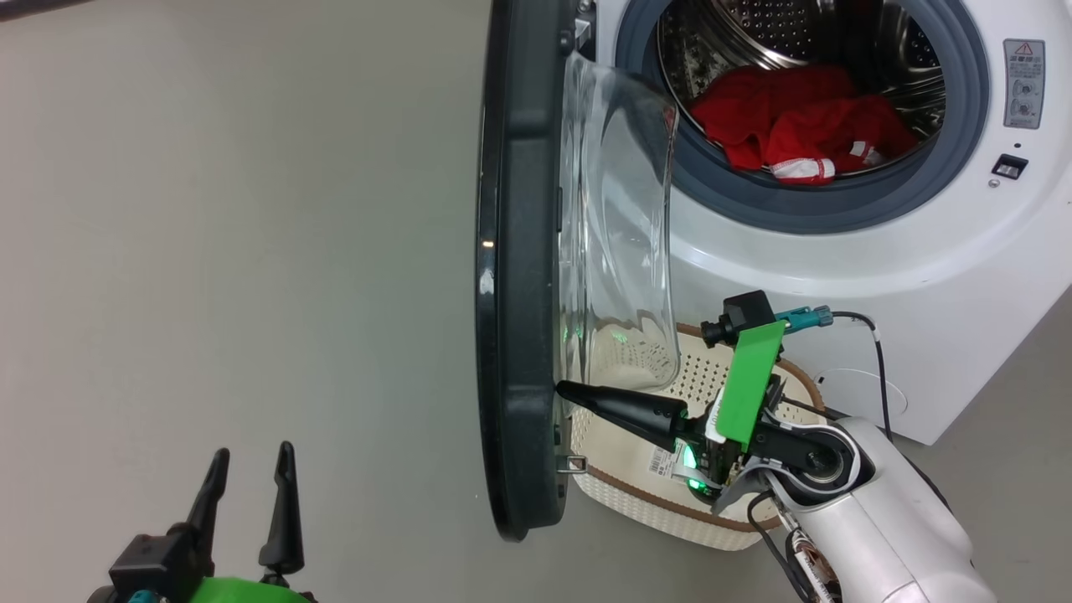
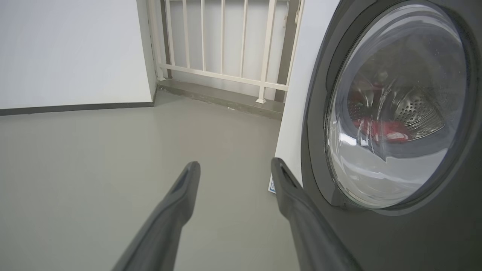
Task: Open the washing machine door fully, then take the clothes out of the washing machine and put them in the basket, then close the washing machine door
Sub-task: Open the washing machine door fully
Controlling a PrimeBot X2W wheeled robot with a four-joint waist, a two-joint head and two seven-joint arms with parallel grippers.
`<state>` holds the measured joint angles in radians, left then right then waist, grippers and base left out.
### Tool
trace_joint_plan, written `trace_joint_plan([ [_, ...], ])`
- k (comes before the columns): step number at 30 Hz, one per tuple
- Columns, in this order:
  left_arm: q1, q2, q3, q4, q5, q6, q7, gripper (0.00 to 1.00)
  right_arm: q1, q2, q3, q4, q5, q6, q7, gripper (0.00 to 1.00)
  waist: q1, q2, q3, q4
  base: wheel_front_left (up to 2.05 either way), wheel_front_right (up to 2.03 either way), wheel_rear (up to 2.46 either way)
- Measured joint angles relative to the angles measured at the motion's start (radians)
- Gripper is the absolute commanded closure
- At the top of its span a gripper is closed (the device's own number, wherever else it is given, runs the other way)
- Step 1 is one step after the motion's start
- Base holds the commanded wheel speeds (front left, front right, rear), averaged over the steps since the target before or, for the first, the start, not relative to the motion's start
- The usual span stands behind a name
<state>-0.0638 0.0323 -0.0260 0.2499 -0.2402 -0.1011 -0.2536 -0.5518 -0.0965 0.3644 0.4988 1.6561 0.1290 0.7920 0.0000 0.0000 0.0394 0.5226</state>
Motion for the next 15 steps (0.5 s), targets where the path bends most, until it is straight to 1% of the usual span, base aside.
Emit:
trace_joint_plan([
  [9,0.000,0.000,0.001,0.000,0.000,0.000,0.000,0.00,0.000,0.003,-0.005,-0.004,-0.011,0.000,-0.002,1.00,0.0000,0.0000,-0.006,-0.006,0.00,0.00,0.00],
  [15,0.000,0.000,0.007,0.000,0.001,0.000,0.000,0.00,0.000,0.002,-0.017,-0.046,-0.028,0.000,-0.005,1.00,0.0000,0.0000,-0.013,-0.014,0.00,0.00,0.00],
])
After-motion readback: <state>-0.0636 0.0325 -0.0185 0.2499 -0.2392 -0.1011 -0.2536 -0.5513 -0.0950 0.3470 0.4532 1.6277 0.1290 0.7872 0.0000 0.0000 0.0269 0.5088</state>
